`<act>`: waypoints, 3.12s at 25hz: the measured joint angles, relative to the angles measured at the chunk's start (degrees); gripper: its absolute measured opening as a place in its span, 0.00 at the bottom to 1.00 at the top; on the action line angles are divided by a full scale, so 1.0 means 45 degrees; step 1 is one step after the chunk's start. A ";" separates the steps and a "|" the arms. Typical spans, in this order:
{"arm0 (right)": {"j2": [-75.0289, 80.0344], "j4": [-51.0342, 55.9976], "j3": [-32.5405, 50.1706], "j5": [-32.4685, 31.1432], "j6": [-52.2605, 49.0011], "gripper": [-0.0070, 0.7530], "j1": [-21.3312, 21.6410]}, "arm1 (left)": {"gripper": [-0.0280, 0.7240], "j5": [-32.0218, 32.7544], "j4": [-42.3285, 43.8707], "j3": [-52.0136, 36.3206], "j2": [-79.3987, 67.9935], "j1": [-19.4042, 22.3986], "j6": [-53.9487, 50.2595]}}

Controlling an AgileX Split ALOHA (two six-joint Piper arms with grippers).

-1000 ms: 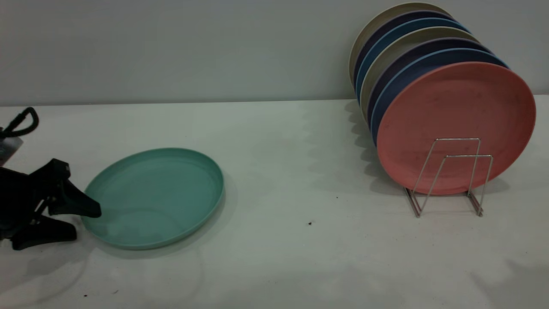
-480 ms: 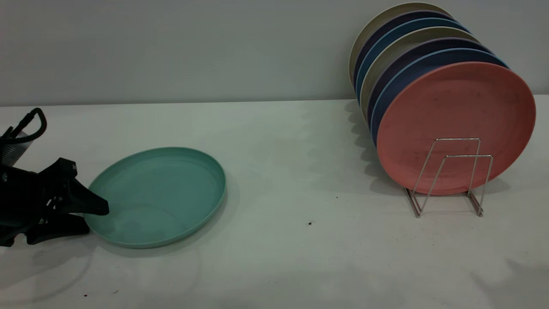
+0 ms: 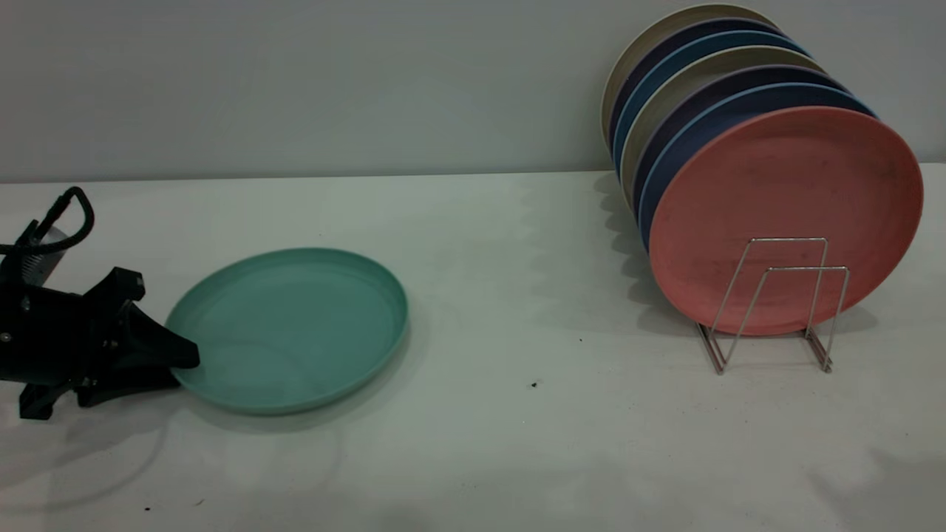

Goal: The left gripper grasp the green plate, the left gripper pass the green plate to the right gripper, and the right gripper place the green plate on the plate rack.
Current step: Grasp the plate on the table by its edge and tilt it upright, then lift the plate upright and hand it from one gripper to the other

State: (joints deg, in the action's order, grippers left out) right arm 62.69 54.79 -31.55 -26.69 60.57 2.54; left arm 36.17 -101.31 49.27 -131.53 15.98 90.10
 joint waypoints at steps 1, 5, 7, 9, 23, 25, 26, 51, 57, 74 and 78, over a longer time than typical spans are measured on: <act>0.0000 0.0000 0.0000 -0.0020 0.0000 0.68 0.0000 | 0.25 0.0051 -0.0003 0.0026 0.0000 0.0000 -0.0012; 0.0000 0.0309 0.0000 -0.0192 0.0000 0.68 0.0000 | 0.07 0.0194 0.0025 0.0079 -0.0024 0.0000 -0.0012; 0.0000 0.0707 0.0000 -0.0334 0.0000 0.68 0.0000 | 0.06 0.0486 0.0025 0.0079 -0.0024 0.0000 -0.0012; 0.0028 0.1265 0.0000 -0.0396 0.0000 0.68 0.0000 | 0.06 0.0913 0.0025 0.0079 -0.0024 0.0000 -0.0012; 0.4048 0.6059 -0.0286 -0.1739 0.4423 0.68 0.0000 | 0.05 -0.0365 0.0175 0.0206 0.2175 -0.2508 0.0012; 0.4639 0.6657 -0.0420 -0.1937 0.5145 0.68 0.0000 | 0.05 -0.0924 0.0187 0.0264 0.2463 -0.3237 -0.0028; 0.4960 0.6958 -0.0489 -0.2023 0.5450 0.68 0.0000 | 0.05 -0.1135 0.0187 0.0321 0.2555 -0.3631 -0.0074; 0.8136 0.9717 -0.1487 -0.1218 0.7858 0.68 -0.0813 | 0.05 -0.2510 0.0499 0.1873 0.2638 -0.7296 -0.1601; 0.8136 0.9753 -0.1487 -0.2010 0.7858 0.68 -0.0813 | 0.05 -0.2577 0.0554 0.1873 0.2638 -0.7296 -0.1601; 0.9075 1.0345 -0.1512 -0.2994 0.8102 0.68 -0.1320 | 0.05 -0.1436 0.0563 0.1873 0.2638 -0.7535 -0.1601; 0.9227 1.0355 -0.1512 -0.3246 0.8142 0.62 -0.1330 | 0.05 -0.1363 0.0579 0.1873 0.2638 -0.7980 -0.1597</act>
State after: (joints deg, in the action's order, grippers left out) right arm 104.22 101.39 -38.36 -41.30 97.21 -3.45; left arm 30.04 -98.70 57.69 -119.66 -19.93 82.92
